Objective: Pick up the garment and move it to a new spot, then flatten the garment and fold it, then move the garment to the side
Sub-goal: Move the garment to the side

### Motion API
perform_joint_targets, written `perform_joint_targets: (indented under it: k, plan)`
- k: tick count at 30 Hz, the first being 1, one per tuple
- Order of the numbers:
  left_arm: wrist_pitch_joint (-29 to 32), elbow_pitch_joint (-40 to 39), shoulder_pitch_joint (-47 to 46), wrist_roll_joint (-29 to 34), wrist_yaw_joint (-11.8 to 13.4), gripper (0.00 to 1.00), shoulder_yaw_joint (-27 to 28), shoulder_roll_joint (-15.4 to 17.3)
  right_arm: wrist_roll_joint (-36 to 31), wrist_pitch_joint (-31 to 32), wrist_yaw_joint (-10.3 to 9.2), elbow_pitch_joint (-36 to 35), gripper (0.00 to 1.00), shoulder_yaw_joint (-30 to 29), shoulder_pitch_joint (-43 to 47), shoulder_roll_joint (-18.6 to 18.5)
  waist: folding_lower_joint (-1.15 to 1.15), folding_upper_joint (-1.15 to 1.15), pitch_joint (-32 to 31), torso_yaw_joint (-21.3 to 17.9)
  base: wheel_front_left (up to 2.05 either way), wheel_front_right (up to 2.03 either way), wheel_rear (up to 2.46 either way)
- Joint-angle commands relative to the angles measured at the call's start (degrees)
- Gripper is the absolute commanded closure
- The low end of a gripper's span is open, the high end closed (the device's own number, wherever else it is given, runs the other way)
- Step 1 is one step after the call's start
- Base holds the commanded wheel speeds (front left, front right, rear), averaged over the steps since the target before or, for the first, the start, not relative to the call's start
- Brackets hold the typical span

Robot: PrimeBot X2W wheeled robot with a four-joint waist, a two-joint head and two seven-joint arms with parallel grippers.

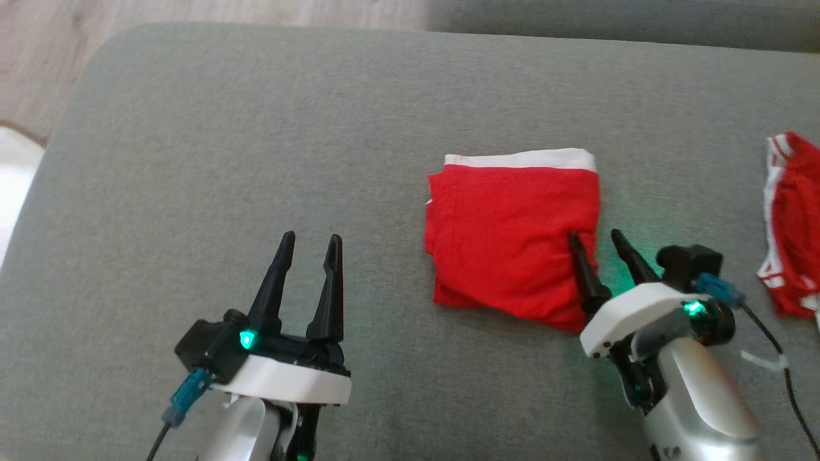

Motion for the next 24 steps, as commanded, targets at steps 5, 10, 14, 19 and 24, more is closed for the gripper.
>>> perform_joint_targets:
  k: [5,10,14,19,24]
  plan:
    - [-0.5,-1.8,-3.0,-0.7,0.4,0.00,1.5,0.1,0.7,2.4,-0.04,4.0,0.00,3.6,-4.4,-0.1,-0.01,0.00,1.4,2.4,0.00,0.00,0.00]
    - [-0.5,-1.8,-3.3,-1.0,0.5,0.00,1.4,0.1,0.0,3.4,-0.04,7.4,0.00,5.4,-5.3,-0.1,-0.01,0.00,1.7,2.9,0.00,0.00,0.00]
    - [-0.5,-1.9,-3.3,-1.1,0.8,0.00,1.5,0.1,-1.3,2.4,-0.04,9.2,1.00,6.5,-6.5,-0.1,-0.01,0.00,1.7,2.7,0.00,0.00,0.00]
    - [-0.5,-1.9,-3.3,-0.8,0.8,0.00,1.9,0.1,-5.1,-0.4,-0.04,10.2,1.00,6.2,-8.2,-0.1,-0.01,0.00,1.0,1.2,0.00,0.00,0.00]
    - [-0.5,-2.2,-3.4,-0.5,0.7,0.00,2.2,0.1,-11.1,-2.5,-0.04,9.9,1.00,5.1,-9.6,-0.1,-0.01,0.00,-0.1,-1.3,0.00,0.00,0.00]
